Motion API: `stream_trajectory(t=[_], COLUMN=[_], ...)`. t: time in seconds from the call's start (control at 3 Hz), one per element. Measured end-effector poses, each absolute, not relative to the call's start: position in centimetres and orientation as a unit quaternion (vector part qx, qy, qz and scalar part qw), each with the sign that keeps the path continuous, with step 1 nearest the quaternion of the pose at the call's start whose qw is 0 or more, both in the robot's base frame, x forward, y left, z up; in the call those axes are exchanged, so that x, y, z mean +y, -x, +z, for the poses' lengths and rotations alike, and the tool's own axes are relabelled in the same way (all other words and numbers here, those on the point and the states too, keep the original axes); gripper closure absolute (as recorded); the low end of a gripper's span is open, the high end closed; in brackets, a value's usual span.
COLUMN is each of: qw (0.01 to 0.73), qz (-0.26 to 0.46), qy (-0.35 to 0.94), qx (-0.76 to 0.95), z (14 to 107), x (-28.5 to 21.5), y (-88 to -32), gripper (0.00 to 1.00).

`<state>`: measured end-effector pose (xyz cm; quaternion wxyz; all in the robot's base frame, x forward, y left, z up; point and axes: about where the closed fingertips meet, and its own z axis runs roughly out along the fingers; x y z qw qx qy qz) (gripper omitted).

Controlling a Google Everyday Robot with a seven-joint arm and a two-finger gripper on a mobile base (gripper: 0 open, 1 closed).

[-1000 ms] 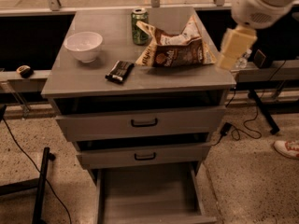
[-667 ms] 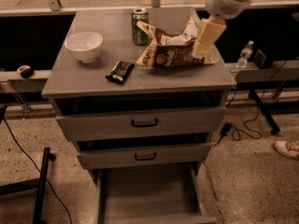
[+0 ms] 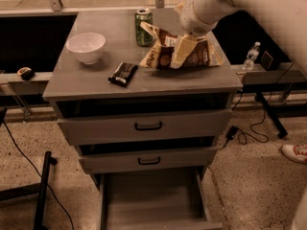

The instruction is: Place brown chip bag into bottom drawer

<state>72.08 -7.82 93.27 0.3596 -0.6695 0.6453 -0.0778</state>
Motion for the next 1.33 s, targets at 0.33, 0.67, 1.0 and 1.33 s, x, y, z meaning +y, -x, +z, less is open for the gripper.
stream_trajectory(t=[0.33, 0.67, 1.0, 1.33], qw=[0.348, 0.353, 0.384, 0.412], qz=[-0.041, -0.020, -0.009, 0.007], qy=[0.668, 0.660, 0.648, 0.636], qx=[0.656, 0.663, 0.658, 0.653], z=[90.1, 89.2, 90.7, 92.3], x=[-7.1, -6.8, -7.1, -7.7], y=[-73.5, -74.0, -72.8, -71.2], gripper=[0.18, 0.42, 0.73, 0.96])
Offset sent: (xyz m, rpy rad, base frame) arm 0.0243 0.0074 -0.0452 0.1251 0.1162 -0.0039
